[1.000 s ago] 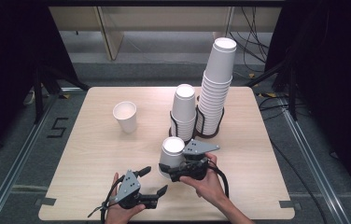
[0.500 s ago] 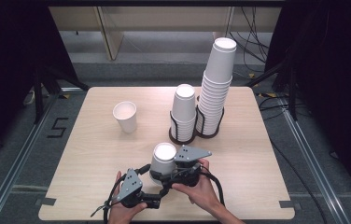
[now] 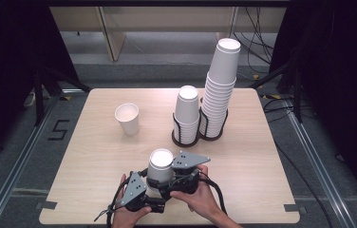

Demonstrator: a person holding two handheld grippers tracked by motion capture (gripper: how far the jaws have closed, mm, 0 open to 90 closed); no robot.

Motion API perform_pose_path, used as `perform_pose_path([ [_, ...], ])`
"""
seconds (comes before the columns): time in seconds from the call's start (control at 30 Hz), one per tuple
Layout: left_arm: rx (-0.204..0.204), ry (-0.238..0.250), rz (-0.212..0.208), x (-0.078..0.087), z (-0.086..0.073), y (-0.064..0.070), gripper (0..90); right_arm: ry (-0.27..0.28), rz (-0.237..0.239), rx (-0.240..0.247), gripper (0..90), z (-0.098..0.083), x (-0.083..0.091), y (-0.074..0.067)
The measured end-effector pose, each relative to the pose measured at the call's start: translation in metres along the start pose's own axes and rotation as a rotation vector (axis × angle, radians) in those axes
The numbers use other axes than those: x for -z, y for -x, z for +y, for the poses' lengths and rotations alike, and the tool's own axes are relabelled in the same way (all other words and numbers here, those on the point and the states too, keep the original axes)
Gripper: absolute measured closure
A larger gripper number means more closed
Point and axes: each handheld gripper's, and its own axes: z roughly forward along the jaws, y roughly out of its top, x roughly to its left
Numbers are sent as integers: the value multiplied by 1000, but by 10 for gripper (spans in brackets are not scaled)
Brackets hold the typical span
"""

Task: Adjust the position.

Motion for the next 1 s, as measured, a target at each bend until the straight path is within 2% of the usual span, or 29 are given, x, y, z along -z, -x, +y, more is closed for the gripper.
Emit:
perform_pose_path([
  [0.03,3,-2,-1,0,0,0,15,-14,11,-13,163,0,0,-1],
  [0.07,11,6,-8,0,0,0,15,-26,-3,-15,162,-1,1,-2],
  [0.13,12,-12,-6,2,1,0,23,-26,1,-15,158,-1,1,-2],
  [0.17,18,-11,-15,1,1,-1,29,-20,-2,-1,154,0,1,0],
  [0.2,19,2,-26,0,0,-1,39,-24,8,-17,149,0,0,0],
  [0.3,-23,-20,-14,3,2,0,69,-25,18,-26,132,-1,0,0],
  [0.37,-35,-9,-28,1,3,0,81,-40,13,-19,126,2,2,0],
  [0.4,-52,-25,-21,3,4,0,86,-40,14,-5,125,4,3,0],
  [0.43,-66,-23,-24,3,5,0,91,-44,-5,5,122,5,5,-1],
  [0.53,-91,-36,-33,4,6,1,100,-70,4,6,114,11,9,0],
  [0.6,-105,-47,-44,2,5,1,102,-59,2,12,134,15,14,1],
  [0.63,-117,-49,-48,2,4,1,104,-36,0,27,144,17,16,3],
  [0.67,-127,-66,-49,3,5,1,105,-43,0,29,154,19,19,4],
  [0.73,-138,-82,-54,3,5,0,106,-57,8,11,159,23,24,4],
  [0.8,-162,-108,-57,3,4,-2,107,-70,8,13,162,28,30,5],
  [0.9,-173,-120,-62,4,3,-3,108,-80,15,12,172,33,38,9],
  [0.93,-177,-122,-63,4,3,-3,109,-95,12,3,172,33,40,10],
  [1.0,-193,-120,-72,2,3,-4,109,-100,37,-24,174,32,40,14],
])
